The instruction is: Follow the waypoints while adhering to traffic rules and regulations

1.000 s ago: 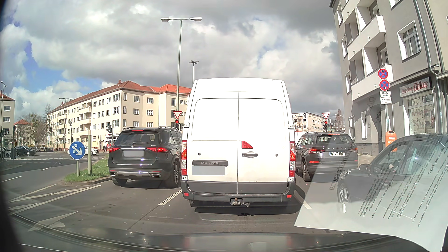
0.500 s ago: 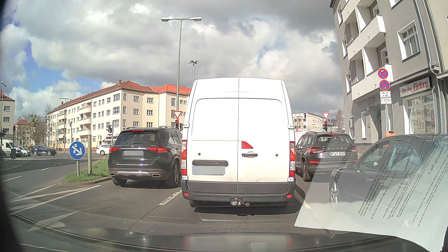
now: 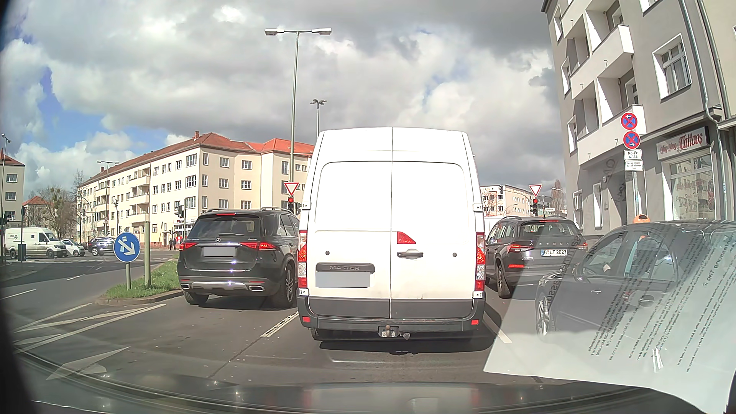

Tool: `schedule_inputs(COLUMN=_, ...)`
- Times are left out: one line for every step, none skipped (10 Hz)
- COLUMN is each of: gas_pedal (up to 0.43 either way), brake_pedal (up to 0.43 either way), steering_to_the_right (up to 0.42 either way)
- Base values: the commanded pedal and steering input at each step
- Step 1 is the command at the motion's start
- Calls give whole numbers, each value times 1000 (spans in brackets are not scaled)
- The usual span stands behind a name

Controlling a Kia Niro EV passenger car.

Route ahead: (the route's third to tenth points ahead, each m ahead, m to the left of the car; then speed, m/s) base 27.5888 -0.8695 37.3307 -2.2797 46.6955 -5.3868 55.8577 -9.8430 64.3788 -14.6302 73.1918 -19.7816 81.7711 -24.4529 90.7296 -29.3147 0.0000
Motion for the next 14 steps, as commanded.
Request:
schedule_inputs(gas_pedal=0, brake_pedal=390, steering_to_the_right=-30)
schedule_inputs(gas_pedal=0, brake_pedal=390, steering_to_the_right=-30)
schedule_inputs(gas_pedal=0, brake_pedal=390, steering_to_the_right=-30)
schedule_inputs(gas_pedal=0, brake_pedal=384, steering_to_the_right=-27)
schedule_inputs(gas_pedal=0, brake_pedal=390, steering_to_the_right=-18)
schedule_inputs(gas_pedal=0, brake_pedal=390, steering_to_the_right=-14)
schedule_inputs(gas_pedal=0, brake_pedal=390, steering_to_the_right=-14)
schedule_inputs(gas_pedal=0, brake_pedal=390, steering_to_the_right=-14)
schedule_inputs(gas_pedal=0, brake_pedal=390, steering_to_the_right=-14)
schedule_inputs(gas_pedal=0, brake_pedal=390, steering_to_the_right=-14)
schedule_inputs(gas_pedal=0, brake_pedal=390, steering_to_the_right=-14)
schedule_inputs(gas_pedal=0, brake_pedal=390, steering_to_the_right=-14)
schedule_inputs(gas_pedal=0, brake_pedal=390, steering_to_the_right=-14)
schedule_inputs(gas_pedal=0, brake_pedal=390, steering_to_the_right=-14)
